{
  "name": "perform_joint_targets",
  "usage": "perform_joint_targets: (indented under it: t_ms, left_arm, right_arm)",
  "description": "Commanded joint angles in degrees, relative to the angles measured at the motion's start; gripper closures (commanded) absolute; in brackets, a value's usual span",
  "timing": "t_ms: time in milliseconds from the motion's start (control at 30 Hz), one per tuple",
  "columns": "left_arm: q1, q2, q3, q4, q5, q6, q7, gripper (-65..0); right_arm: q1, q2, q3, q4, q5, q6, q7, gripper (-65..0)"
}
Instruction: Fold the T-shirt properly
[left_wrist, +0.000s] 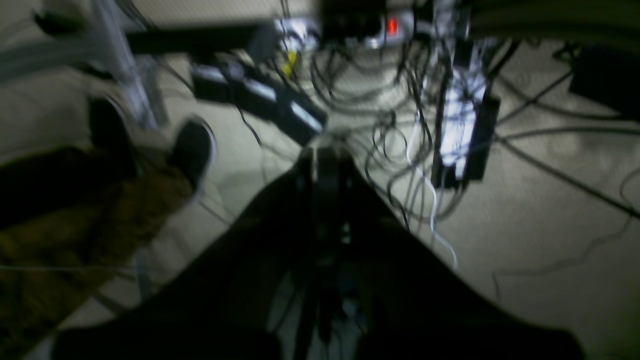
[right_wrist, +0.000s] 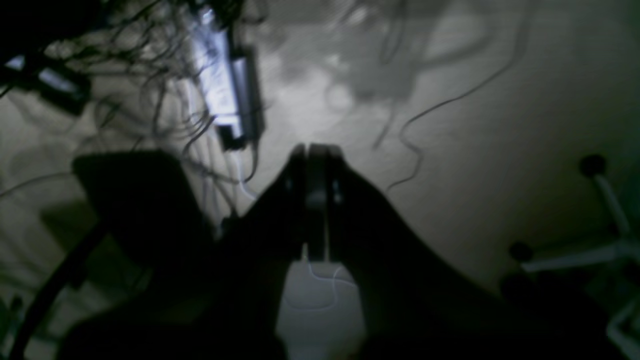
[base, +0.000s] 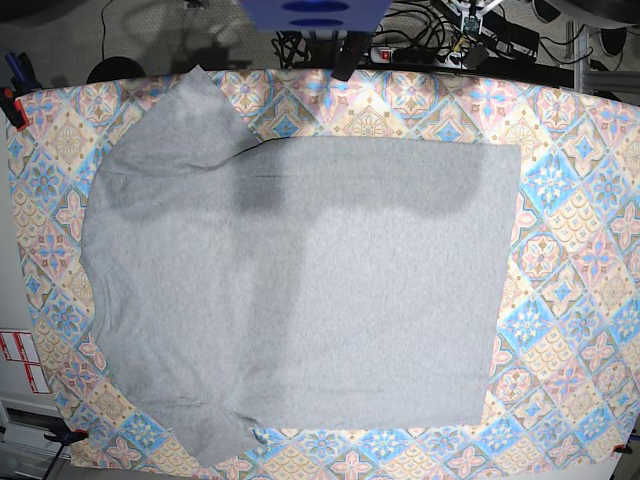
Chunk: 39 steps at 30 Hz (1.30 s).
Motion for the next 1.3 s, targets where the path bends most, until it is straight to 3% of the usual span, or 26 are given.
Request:
perform_joint_targets:
  t_ms: [0,133,267,533,700,800,967,1267]
  left_arm:
    - [2.70,-0.31,-0.21,3.80,-0.03,0.17,-0.41,0.0]
    - [9.38,-1.46,-0.21,17.52,-0.03,0.17,-0.32,0.0]
    - [14.21,-1.63,-0.21,28.51,-0.03,0.17,-0.32,0.0]
    - [18.70,-1.63,-1.44,44.59,-0.03,0.25,-0.23,0.0]
    - [17.73,-1.55,-4.34,49.08,-0.83,0.25,0.47,0.0]
    - [14.65,-1.55,-4.96,51.28,-5.40,0.25,6.63,-3.5]
    - [7.88,-1.63,-9.62,52.33,-19.02,0.17,18.14,-12.1]
    - [-5.13,-1.63,-15.68,50.92,-35.29,0.08,34.76,-13.5]
  right_arm:
    - [-2.38,0.22,1.99,2.46,0.03,-0.23,0.16,0.0]
    - [-7.75,0.22,7.35,12.48,0.03,-0.23,0.08,0.0]
    - [-12.49,0.31,8.58,22.07,0.03,-0.23,-0.80,0.0]
    - [-17.77,0.92,14.82,45.80,-0.05,-0.23,-11.09,0.0]
    - [-17.95,0.83,15.00,56.62,0.03,-0.23,-17.51,0.0]
    - [-17.68,0.83,14.82,61.01,0.03,-0.23,-20.67,0.0]
    - [-16.01,0.75,14.56,65.14,-0.05,-0.23,-24.98,0.0]
    - [-11.00,0.75,11.92,65.58,-0.05,-0.23,-30.08,0.0]
